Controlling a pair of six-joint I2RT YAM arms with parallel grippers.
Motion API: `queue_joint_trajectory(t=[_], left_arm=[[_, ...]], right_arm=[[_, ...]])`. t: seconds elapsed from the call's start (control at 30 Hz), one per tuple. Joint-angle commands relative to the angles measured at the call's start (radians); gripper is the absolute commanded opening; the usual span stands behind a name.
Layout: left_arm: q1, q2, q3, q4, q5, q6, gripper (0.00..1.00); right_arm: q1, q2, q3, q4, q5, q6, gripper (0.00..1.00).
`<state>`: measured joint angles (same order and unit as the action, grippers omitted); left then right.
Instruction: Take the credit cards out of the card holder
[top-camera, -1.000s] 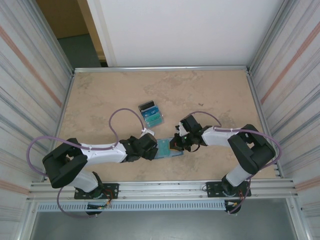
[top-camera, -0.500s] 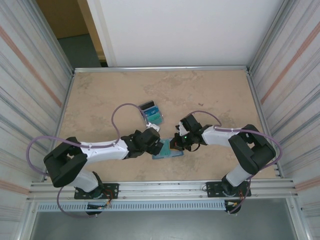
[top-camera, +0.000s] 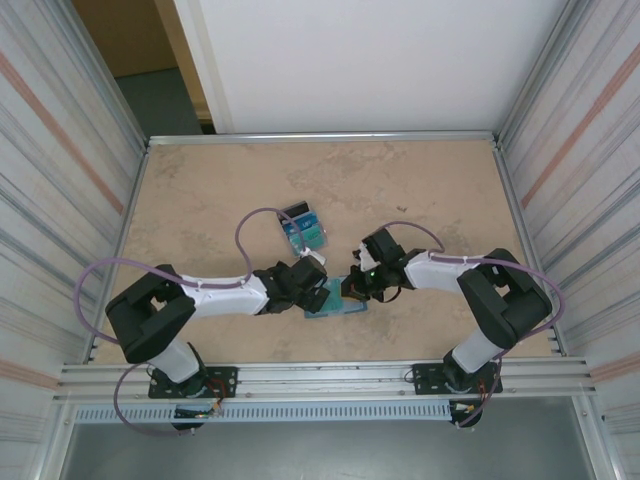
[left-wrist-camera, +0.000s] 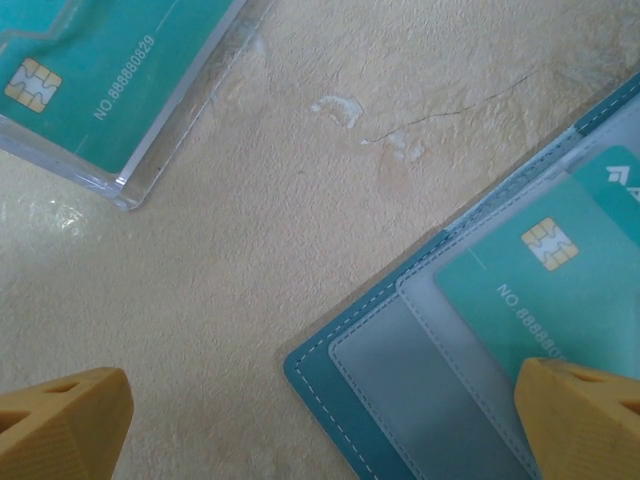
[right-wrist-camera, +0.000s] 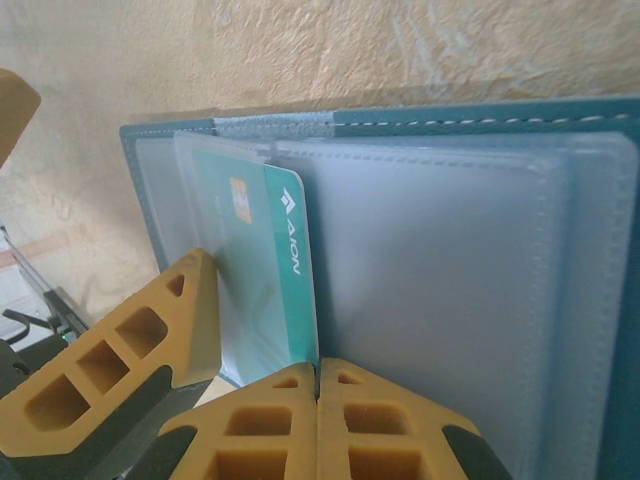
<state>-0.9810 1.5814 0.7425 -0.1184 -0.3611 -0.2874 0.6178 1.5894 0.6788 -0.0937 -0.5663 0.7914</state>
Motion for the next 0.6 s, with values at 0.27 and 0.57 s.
queue_joint_trajectory(t=[0.27,0.57], left_arm=[[0.011,0.005,0.015,-0.059,-0.023,0.019,0.99],[0.011,0.008,0.02,-0.073,-0.039,0.028,0.99]], right_arm=[[-0.039,-0.035,-0.004,-0.057,0.016,-0.047,0.04],[-0.047,-0.057,-0.014,-0.076,0.033,-0.058,0.04]])
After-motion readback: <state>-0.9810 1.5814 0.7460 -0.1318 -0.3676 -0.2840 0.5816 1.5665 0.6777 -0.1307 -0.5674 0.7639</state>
